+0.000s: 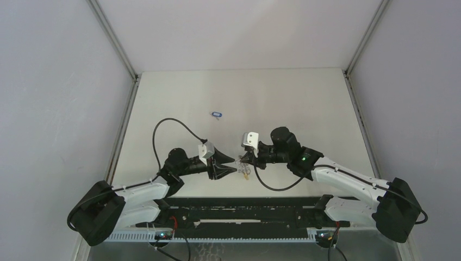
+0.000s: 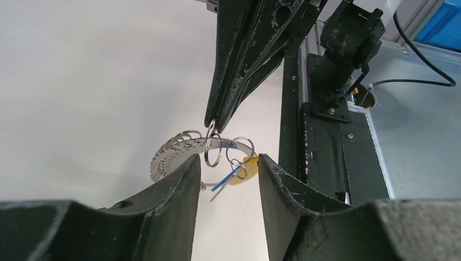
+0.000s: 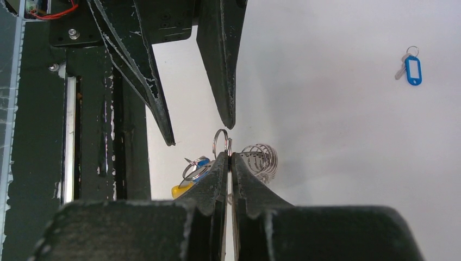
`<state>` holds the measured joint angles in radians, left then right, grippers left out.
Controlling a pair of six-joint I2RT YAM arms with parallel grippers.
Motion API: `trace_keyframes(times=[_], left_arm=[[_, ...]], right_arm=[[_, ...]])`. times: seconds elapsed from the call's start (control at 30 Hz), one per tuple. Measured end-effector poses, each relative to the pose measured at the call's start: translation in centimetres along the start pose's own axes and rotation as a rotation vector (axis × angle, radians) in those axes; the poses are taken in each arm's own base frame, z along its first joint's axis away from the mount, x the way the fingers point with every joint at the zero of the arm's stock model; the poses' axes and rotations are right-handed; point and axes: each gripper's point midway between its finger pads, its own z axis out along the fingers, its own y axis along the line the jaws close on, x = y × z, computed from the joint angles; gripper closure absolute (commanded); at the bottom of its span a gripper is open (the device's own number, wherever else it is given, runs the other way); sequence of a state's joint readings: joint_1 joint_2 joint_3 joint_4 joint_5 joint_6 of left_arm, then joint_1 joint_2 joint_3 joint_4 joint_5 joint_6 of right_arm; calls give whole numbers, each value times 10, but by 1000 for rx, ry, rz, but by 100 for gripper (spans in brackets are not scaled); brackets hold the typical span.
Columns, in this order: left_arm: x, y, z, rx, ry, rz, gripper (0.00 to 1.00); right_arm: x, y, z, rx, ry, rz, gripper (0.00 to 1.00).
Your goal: Put the keys on the keyring
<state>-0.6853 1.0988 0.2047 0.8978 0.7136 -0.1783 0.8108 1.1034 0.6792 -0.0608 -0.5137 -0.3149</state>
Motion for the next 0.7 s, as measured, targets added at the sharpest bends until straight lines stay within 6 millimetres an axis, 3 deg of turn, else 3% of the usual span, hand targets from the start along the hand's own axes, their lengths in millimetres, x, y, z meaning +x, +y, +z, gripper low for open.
trace_keyframes(times=[0.7], left_arm=[[1,-3,1,16,3,-32,82]], right_arm=[[-1,-3,0,13,-3,14,100]])
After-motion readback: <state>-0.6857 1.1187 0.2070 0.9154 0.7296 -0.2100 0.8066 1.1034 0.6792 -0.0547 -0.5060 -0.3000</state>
